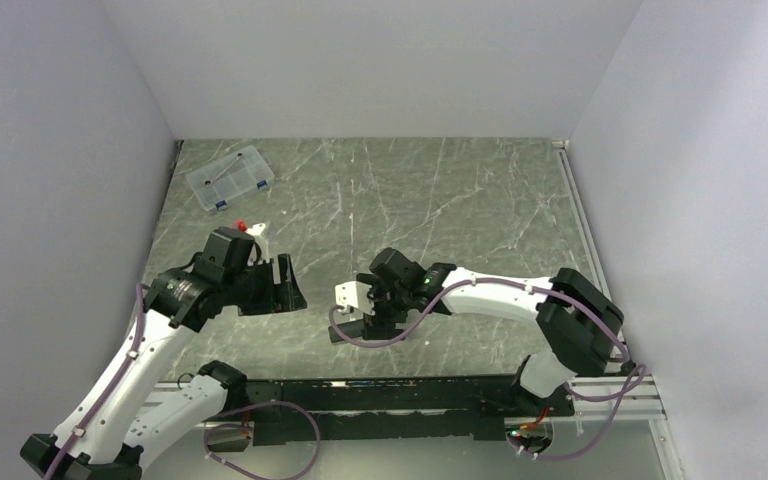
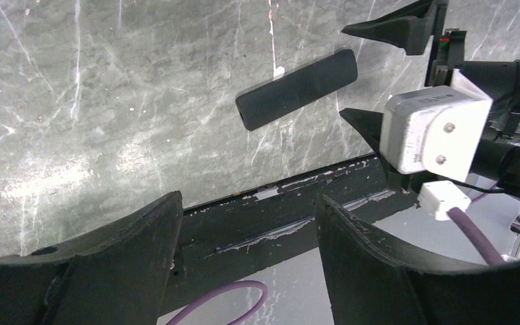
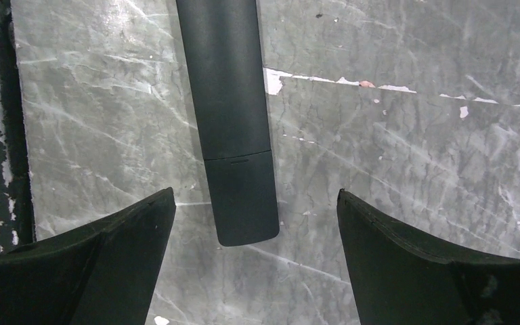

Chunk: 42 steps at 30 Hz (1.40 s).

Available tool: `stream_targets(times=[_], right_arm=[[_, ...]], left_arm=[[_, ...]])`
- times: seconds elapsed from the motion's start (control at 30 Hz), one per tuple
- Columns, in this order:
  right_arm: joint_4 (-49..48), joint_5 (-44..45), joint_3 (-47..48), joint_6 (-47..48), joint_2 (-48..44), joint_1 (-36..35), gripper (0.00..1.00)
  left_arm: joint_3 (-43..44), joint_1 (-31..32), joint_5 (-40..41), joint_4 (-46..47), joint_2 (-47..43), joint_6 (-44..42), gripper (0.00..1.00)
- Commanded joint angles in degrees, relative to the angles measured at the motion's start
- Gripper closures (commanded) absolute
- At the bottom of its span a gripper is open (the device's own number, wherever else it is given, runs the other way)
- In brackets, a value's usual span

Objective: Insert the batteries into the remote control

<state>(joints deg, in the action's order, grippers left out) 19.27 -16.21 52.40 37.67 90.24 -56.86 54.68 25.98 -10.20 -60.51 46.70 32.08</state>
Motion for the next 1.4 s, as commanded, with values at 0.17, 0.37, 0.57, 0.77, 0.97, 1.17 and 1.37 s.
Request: stream_targets(times=[0.17, 0.37, 0.57, 0.77, 0.97, 1.17, 1.37], right_arm=[[3.35, -0.27, 4.01, 2.98, 4.23, -1.0, 0.1], [5.69, -0.05, 5.61, 2.61, 6.99, -1.8, 0.15], [7.11, 0.19, 6.56, 2.42, 8.68, -1.94, 0.22], [7.91, 0.02, 6.66, 2.43, 9.45, -1.94, 0.3], [8.85, -0.3, 7.18, 2.32, 10.9, -1.94, 0.38], [9.36, -0.56, 7.36, 2.49, 11.82, -1.94, 0.45], [8.99, -0.83, 7.25, 1.76, 12.16, -1.94, 0.58]], left_arm=[[1.55, 0.13, -0.29, 1.26, -1.04, -1.59, 0.23], [1.48, 0.13, -0.73, 1.45, -0.65, -1.67, 0.23], [1.48, 0.04, -1.13, 1.54, -0.38, -1.75, 0.23], [1.45, 0.04, -1.23, 1.57, -0.2, -1.76, 0.23], [1.39, 0.02, -1.12, 1.54, -0.29, -1.67, 0.23], [1.4, 0.04, -0.97, 1.46, -0.04, -1.62, 0.23], [1.32, 0.04, -0.79, 1.45, 0.19, -1.4, 0.23]])
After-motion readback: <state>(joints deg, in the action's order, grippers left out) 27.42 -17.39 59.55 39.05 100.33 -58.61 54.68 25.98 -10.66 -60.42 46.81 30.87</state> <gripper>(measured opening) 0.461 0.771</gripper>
